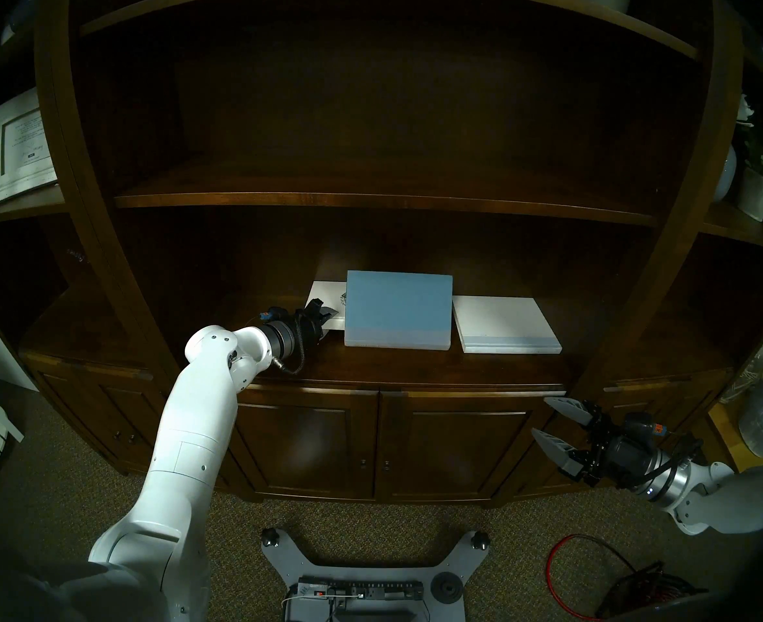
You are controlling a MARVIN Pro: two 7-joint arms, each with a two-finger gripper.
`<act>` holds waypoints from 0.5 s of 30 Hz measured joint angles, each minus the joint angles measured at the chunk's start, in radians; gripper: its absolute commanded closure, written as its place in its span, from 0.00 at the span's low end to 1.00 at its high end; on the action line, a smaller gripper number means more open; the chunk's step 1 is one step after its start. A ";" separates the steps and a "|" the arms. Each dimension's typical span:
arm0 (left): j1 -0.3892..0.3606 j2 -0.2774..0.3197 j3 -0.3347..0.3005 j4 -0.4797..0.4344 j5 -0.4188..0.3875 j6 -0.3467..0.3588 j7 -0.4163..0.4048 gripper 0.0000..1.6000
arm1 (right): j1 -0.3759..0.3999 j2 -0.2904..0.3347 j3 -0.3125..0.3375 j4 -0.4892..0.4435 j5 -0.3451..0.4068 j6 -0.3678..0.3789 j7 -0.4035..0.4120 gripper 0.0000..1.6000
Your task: Close the books and align them horizontally on the shelf
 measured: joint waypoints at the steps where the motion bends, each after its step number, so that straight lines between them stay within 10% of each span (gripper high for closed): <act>1: 0.000 0.000 0.000 0.000 -0.001 0.000 0.000 1.00 | 0.000 0.000 0.000 0.000 0.000 0.000 0.000 0.00; 15: -0.002 0.014 -0.048 0.016 -0.032 0.024 0.000 1.00 | 0.000 0.000 0.000 0.000 0.000 0.000 0.000 0.00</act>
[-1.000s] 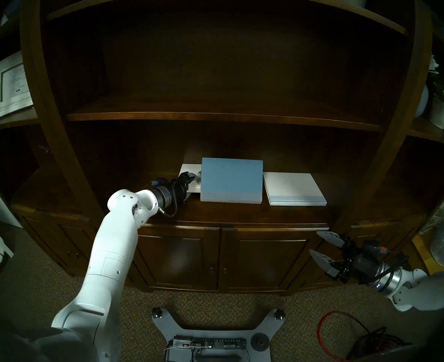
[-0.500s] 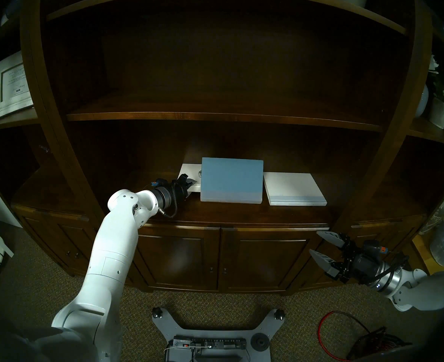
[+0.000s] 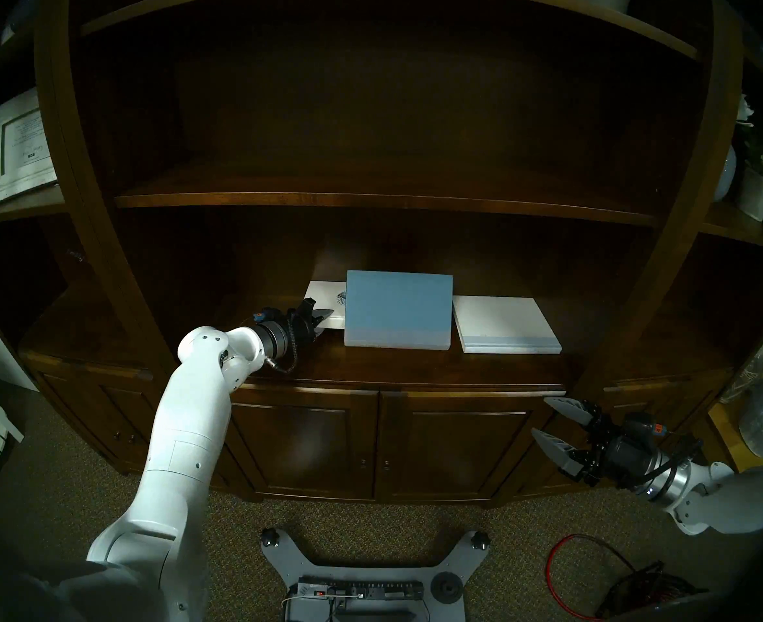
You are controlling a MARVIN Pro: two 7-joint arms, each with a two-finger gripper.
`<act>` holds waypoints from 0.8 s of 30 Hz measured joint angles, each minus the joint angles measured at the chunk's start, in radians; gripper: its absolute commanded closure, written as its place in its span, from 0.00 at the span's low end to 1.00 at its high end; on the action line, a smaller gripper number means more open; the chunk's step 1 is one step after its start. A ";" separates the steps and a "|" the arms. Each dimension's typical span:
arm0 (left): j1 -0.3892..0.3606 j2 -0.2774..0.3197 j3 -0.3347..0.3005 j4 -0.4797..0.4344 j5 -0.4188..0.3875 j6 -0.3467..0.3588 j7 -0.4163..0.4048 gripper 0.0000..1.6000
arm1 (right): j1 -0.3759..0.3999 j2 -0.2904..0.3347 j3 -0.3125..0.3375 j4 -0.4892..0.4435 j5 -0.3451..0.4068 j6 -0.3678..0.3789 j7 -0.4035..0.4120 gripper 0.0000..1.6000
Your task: Close the books and align them horizontally on the shelf
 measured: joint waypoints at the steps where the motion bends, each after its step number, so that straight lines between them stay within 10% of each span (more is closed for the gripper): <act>1: 0.000 0.003 -0.006 0.002 -0.002 0.002 0.000 1.00 | 0.000 0.000 0.000 0.000 0.000 0.000 0.000 0.00; 24: -0.019 0.103 -0.194 0.043 -0.046 0.036 0.020 1.00 | 0.000 0.000 -0.002 0.000 0.000 0.000 0.000 0.00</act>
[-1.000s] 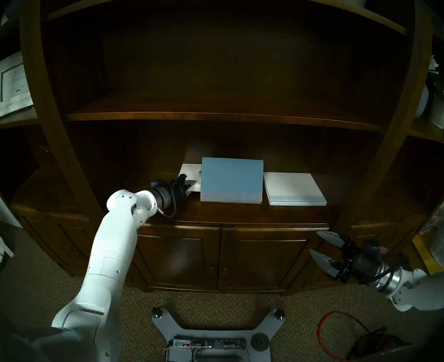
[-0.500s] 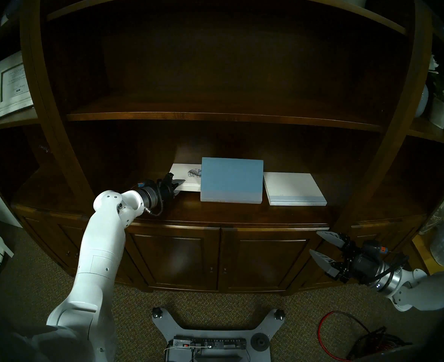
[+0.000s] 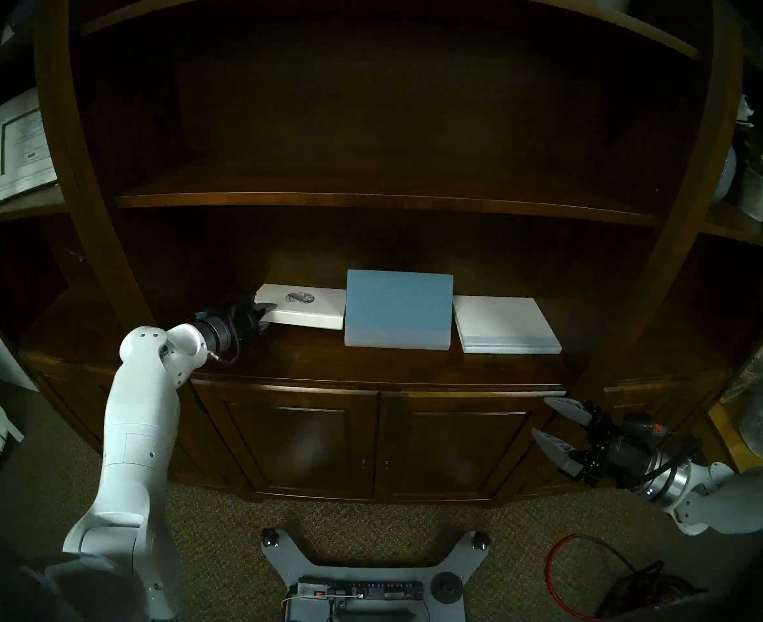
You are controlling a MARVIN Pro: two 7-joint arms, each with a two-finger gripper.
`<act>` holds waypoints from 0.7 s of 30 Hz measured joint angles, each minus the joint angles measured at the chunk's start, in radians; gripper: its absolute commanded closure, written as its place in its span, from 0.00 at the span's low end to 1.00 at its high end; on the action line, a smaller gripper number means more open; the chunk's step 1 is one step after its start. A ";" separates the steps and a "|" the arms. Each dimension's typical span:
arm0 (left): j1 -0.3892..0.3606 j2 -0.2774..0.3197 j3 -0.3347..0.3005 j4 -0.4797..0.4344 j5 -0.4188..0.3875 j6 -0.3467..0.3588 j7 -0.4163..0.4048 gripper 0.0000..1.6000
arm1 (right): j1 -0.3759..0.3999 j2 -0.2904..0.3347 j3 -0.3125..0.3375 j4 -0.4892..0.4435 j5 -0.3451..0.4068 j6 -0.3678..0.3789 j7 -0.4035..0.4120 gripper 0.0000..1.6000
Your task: Close the books and align them horizontally on the shelf
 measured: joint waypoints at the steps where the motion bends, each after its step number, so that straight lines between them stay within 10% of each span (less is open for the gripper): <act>1: -0.001 0.002 -0.003 0.001 0.000 0.000 0.001 1.00 | 0.000 0.000 0.000 0.000 0.000 0.000 0.000 0.00; 2: -0.003 0.004 -0.005 0.001 0.000 0.000 0.002 0.75 | 0.000 0.000 0.000 0.000 0.000 0.000 0.000 0.00; 3: -0.005 0.007 -0.008 0.002 0.000 0.001 0.004 0.00 | 0.000 0.000 0.000 0.000 0.000 0.000 0.000 0.00; 21: -0.030 0.027 0.026 -0.032 0.004 0.073 -0.010 0.00 | 0.000 0.000 0.000 0.000 0.000 0.000 0.000 0.00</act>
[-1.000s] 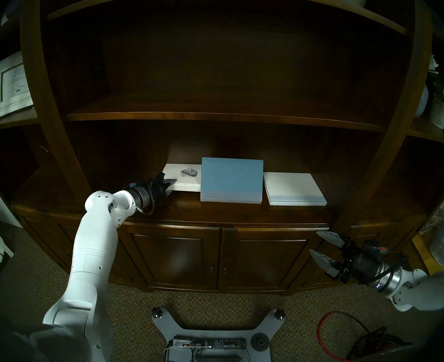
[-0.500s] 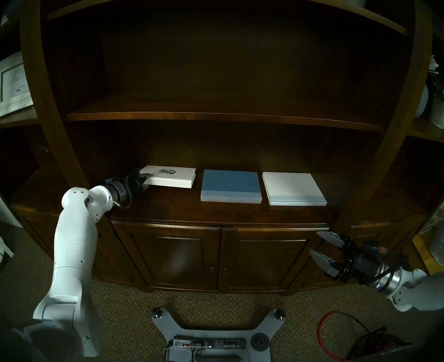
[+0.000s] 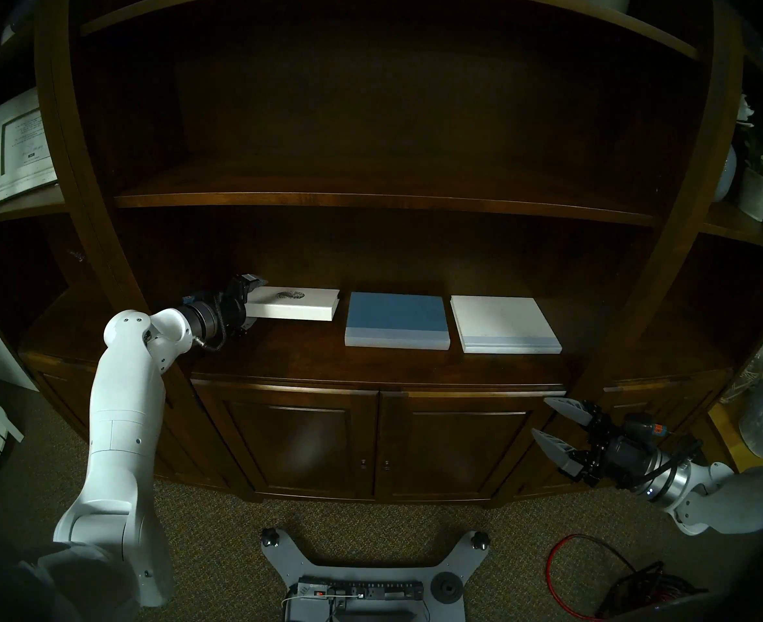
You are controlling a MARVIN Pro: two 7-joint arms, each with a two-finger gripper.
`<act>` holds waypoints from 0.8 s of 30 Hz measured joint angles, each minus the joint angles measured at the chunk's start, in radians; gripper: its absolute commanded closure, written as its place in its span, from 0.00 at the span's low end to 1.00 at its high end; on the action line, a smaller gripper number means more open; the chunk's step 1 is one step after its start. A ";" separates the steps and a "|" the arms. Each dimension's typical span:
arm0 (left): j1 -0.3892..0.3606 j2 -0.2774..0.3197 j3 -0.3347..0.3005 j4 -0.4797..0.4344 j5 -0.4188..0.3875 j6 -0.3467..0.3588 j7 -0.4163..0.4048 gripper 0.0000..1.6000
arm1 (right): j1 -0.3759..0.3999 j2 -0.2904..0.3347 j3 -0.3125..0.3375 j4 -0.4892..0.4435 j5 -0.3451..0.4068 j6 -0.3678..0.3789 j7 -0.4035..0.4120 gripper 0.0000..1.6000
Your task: Close the books and align them horizontally on the shelf
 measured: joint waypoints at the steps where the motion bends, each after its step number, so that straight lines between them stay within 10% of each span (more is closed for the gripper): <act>1: 0.000 0.001 0.003 -0.005 0.001 0.003 0.000 0.00 | 0.000 0.000 0.000 0.000 0.000 0.000 0.000 0.00; 24: -0.002 0.009 0.023 -0.053 0.015 0.031 0.039 0.00 | 0.000 0.000 0.000 0.000 0.000 0.000 0.000 0.00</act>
